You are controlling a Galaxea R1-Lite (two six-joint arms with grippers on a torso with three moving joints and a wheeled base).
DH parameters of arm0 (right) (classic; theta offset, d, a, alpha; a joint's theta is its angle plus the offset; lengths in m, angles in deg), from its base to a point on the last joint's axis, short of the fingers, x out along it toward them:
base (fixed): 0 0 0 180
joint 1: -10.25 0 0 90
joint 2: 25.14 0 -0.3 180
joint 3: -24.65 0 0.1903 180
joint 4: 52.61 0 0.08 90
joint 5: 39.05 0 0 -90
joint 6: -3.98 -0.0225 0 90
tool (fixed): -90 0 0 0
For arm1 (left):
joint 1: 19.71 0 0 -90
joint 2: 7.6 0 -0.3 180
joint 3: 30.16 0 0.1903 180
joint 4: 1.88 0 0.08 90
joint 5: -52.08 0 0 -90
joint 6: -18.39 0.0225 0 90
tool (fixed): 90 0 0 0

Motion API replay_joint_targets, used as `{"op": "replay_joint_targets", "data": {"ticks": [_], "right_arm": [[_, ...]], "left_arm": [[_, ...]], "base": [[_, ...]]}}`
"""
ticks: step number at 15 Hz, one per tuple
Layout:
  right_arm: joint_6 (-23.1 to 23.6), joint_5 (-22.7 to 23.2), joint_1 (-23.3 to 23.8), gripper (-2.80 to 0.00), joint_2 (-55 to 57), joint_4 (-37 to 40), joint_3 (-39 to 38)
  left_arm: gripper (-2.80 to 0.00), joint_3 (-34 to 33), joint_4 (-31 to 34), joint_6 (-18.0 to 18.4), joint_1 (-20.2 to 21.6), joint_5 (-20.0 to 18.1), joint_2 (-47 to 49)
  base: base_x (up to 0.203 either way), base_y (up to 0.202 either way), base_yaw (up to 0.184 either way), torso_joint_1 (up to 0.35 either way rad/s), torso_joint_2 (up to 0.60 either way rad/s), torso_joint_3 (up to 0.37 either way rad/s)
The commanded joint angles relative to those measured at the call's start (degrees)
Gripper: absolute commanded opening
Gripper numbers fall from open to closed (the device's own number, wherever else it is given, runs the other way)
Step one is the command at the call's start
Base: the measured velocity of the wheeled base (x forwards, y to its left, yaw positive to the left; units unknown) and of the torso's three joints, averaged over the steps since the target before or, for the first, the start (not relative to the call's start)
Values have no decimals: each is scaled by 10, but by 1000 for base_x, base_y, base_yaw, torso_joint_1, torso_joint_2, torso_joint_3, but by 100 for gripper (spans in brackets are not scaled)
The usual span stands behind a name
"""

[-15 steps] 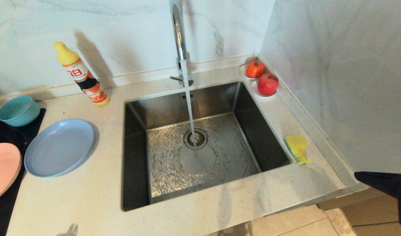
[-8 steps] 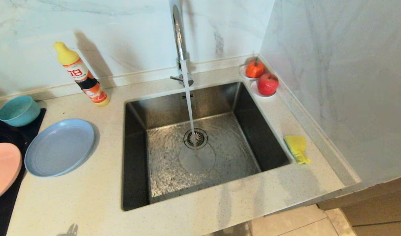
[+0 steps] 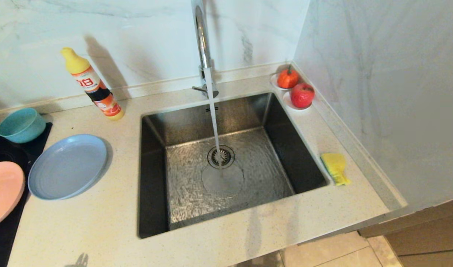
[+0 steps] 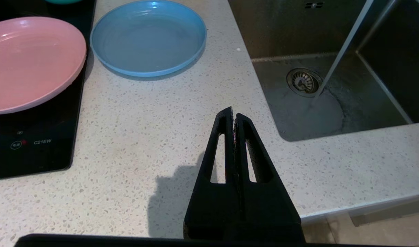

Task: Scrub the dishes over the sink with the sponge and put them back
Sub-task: Turn off the faucet

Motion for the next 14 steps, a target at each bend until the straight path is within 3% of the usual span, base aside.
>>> {"op": "replay_joint_targets", "data": {"ticks": [1,14], "right_arm": [[-4,-15,1,-280,-48,-7,-17],[-8,-12,1,-280,-48,-4,-16]], "left_arm": [[-280,-23,-1,0,0,0,1],[-280,-23,-1,0,0,0,1]], "base": [[0,0,0,0,0,0],[0,0,0,0,0,0]]}}
